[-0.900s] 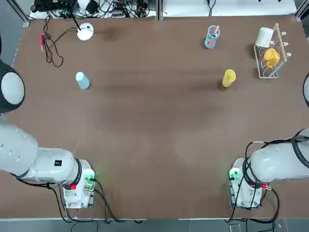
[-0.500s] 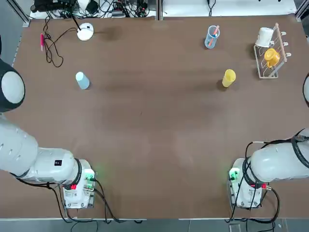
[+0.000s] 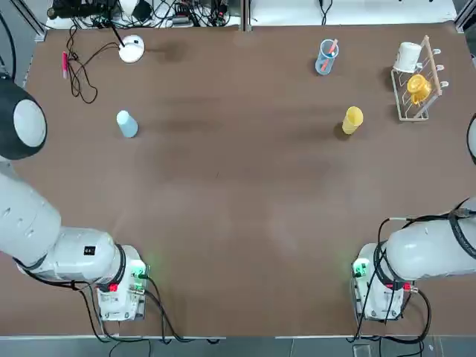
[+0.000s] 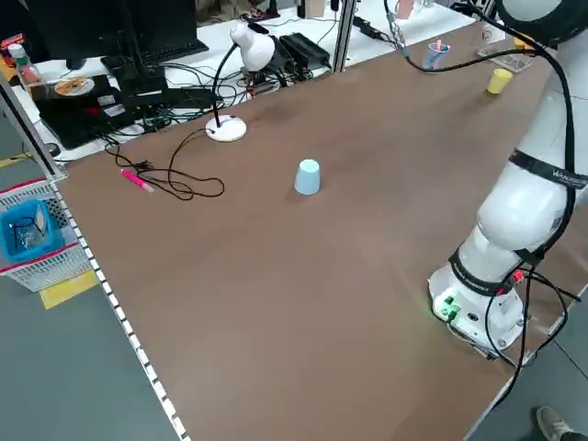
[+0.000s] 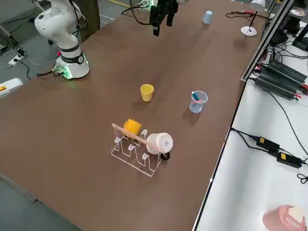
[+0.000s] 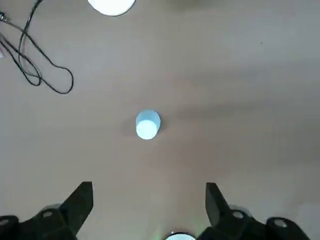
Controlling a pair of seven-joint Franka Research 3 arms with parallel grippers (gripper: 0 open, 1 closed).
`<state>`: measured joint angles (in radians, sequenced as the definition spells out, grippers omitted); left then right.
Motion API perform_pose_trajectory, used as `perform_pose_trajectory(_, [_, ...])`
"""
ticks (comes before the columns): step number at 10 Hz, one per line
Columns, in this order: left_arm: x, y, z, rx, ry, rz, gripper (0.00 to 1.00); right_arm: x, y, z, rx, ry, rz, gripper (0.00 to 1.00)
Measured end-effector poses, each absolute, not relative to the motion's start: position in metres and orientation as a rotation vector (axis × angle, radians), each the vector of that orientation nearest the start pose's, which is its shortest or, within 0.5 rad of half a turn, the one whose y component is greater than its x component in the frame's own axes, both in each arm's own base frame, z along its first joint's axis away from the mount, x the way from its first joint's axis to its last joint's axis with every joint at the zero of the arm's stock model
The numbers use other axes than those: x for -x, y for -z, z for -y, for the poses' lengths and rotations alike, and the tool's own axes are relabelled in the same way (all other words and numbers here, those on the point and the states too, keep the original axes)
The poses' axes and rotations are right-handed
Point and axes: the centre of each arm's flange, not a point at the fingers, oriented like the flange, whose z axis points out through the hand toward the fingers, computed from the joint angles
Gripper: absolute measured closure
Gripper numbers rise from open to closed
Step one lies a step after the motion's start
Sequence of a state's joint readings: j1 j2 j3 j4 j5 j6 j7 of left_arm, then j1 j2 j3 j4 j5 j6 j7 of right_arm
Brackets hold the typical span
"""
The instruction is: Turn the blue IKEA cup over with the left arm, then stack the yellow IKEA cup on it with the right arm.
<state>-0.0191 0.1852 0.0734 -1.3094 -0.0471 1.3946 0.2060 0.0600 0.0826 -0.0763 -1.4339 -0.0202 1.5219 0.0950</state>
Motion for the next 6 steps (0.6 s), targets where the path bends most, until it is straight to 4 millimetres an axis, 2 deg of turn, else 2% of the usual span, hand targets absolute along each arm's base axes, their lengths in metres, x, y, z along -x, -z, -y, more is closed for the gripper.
perform_pose_trajectory(1, [-0.591, -0.627, -0.037, 3.226, -0.129, -0.314, 0.01, -0.576, -0.638, 0.01, 3.163, 0.011, -0.178, 0.0])
perform_pose_trajectory(3, [-0.586, -0.629, -0.089, 3.338, -0.047, -0.442, 0.01, -0.576, -0.638, 0.01, 3.163, 0.011, -0.181, 0.0])
perform_pose_trajectory(6, [-0.583, -0.627, -0.11, 3.305, 0.053, -0.872, 0.01, -0.576, -0.638, 0.01, 3.163, 0.011, -0.179, 0.0])
